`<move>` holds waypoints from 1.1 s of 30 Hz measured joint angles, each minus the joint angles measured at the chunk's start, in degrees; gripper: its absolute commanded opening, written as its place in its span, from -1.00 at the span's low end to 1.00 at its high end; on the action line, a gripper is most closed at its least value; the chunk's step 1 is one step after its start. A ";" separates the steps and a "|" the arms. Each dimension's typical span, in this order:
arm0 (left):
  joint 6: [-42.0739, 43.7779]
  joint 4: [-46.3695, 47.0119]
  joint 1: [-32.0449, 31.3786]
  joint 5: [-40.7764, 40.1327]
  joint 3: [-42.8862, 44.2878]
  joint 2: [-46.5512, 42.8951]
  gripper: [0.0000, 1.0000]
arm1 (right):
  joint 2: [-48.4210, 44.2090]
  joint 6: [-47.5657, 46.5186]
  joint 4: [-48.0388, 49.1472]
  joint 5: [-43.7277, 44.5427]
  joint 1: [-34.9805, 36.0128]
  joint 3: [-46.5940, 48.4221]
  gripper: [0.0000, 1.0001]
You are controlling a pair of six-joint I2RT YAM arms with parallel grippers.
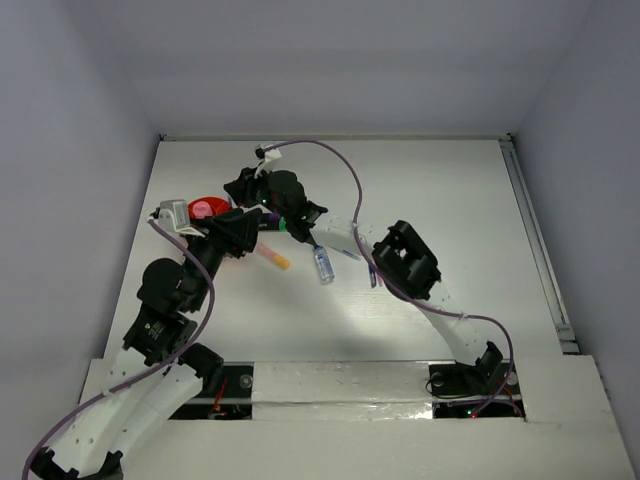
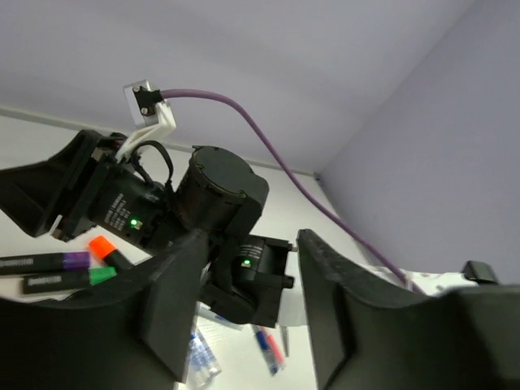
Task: Sort the stationery into containers
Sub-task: Place the pen in the storage box, then pick up the pen from the center of the board.
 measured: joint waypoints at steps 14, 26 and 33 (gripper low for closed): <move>-2.45 -0.24 0.00 2.78 2.29 6.64 -1.00 | -13.44 -0.83 -0.33 -0.50 -0.90 -16.76 -1.00; -4.31 7.80 -11.32 4.22 2.97 33.05 -1.00 | -48.52 8.22 -5.16 3.87 -19.32 -61.13 -1.00; -3.45 7.72 -18.32 -0.68 8.83 53.92 -0.87 | -64.70 6.49 -17.16 6.86 -19.82 -69.48 -1.00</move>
